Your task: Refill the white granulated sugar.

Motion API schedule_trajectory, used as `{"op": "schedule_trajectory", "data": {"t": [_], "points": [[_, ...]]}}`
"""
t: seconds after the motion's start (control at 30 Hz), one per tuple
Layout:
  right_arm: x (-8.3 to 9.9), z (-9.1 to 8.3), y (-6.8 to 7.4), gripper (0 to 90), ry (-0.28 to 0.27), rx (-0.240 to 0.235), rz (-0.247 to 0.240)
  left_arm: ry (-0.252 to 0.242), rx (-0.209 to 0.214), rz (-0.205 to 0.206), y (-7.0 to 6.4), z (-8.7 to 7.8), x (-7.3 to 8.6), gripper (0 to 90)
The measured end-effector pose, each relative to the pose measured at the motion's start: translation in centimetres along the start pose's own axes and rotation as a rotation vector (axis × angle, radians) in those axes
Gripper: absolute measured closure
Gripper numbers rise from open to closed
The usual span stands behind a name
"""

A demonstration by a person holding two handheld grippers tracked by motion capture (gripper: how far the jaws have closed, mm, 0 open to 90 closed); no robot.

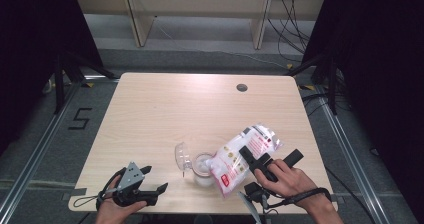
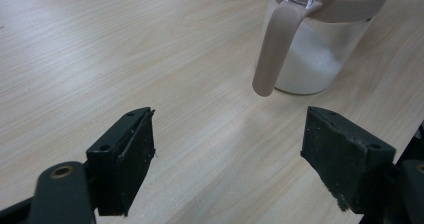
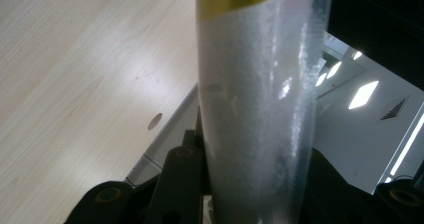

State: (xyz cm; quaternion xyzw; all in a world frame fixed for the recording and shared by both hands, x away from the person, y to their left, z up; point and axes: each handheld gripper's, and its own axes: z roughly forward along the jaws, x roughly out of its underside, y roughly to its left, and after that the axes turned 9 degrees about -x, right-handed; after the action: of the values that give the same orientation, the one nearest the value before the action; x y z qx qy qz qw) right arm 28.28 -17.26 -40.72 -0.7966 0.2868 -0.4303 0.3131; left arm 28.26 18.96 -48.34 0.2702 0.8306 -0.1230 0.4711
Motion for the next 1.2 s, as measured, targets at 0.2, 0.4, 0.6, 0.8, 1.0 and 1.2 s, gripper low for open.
{"op": "schedule_trajectory", "data": {"t": [0.2, 0.4, 0.6, 0.8, 1.0, 1.2], "points": [[-0.01, 0.06, 0.08, 77.7, -0.011, -0.018, 0.011, 0.0, -0.002, -0.003, -0.03, -0.04, 0.0, 20.5], [0.07, 0.02, 0.35, 78.0, -0.02, 0.022, 0.043, 0.001, 0.002, -0.002, -0.02, 0.0, 0.01, 20.5], [0.15, 0.04, 0.43, 78.1, -0.021, 0.026, 0.052, 0.004, 0.003, -0.027, -0.16, 0.03, 0.07, 20.5], [0.2, 0.03, 0.46, 78.2, -0.023, 0.03, 0.059, 0.005, 0.003, -0.031, -0.17, 0.04, 0.09, 20.4], [0.32, -0.03, 0.48, 78.4, -0.023, 0.025, 0.067, 0.005, 0.003, -0.031, -0.17, 0.04, 0.08, 20.4], [0.34, 0.03, 0.76, 78.5, -0.027, 0.031, 0.099, 0.004, 0.0, -0.033, -0.18, 0.01, 0.08, 20.5]]}}
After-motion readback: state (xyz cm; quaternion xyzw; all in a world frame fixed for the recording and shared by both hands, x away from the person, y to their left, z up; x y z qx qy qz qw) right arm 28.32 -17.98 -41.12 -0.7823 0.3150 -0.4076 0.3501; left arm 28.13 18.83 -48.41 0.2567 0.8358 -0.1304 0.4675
